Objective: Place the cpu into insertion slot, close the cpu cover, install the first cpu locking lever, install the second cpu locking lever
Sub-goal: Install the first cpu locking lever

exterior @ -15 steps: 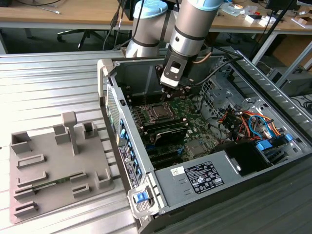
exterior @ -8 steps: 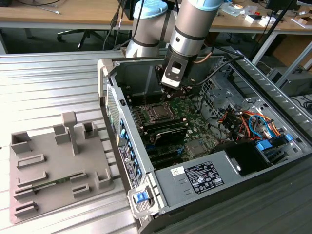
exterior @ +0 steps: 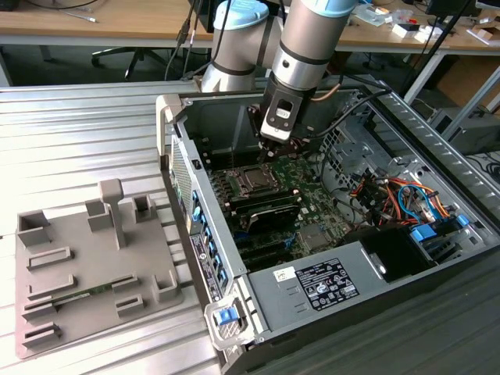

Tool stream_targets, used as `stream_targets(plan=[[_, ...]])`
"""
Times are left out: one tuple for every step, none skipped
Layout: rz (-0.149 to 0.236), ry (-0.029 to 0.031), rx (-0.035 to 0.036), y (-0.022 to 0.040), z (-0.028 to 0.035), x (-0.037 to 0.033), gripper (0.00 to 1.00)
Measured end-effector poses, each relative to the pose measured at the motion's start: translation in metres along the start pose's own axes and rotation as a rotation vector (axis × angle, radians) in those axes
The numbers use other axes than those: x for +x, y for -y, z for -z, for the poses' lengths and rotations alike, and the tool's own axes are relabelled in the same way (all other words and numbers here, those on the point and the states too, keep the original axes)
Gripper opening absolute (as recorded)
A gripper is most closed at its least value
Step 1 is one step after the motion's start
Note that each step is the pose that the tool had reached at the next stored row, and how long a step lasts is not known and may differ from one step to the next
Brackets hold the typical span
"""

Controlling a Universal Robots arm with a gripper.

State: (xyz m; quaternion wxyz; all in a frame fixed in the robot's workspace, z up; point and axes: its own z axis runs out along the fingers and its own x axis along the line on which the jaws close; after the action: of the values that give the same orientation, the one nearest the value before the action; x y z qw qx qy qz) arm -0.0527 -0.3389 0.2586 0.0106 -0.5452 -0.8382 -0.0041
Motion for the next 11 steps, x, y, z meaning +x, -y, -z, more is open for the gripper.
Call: stream_targets(plan=[[0.005, 0.0000, 0.0001, 0.0000, 0.0000, 0.0000, 0.11], [0.011, 0.0001, 0.0003, 0.0000, 0.0000, 0.0000, 0.11], [0.015, 0.0001, 0.0004, 0.0000, 0.0000, 0.0000, 0.11], [0.019, 0.0001, 0.0004, 0.0000, 0.0000, 0.0000, 0.11], [0.023, 0.0001, 0.0005, 0.0000, 0.0000, 0.0000, 0.11], [0.026, 0.0001, 0.0005, 0.0000, 0.0000, 0.0000, 0.11], [0.031, 0.0002, 0.0007, 0.0000, 0.0000, 0.0000, 0.11], [0.034, 0.0001, 0.0008, 0.0000, 0.0000, 0.0000, 0.11], [0.040, 0.0002, 0.0009, 0.0000, 0.0000, 0.0000, 0.11], [0.043, 0.0002, 0.0009, 0.0000, 0.0000, 0.0000, 0.11], [0.046, 0.0002, 0.0011, 0.0000, 0.0000, 0.0000, 0.11]])
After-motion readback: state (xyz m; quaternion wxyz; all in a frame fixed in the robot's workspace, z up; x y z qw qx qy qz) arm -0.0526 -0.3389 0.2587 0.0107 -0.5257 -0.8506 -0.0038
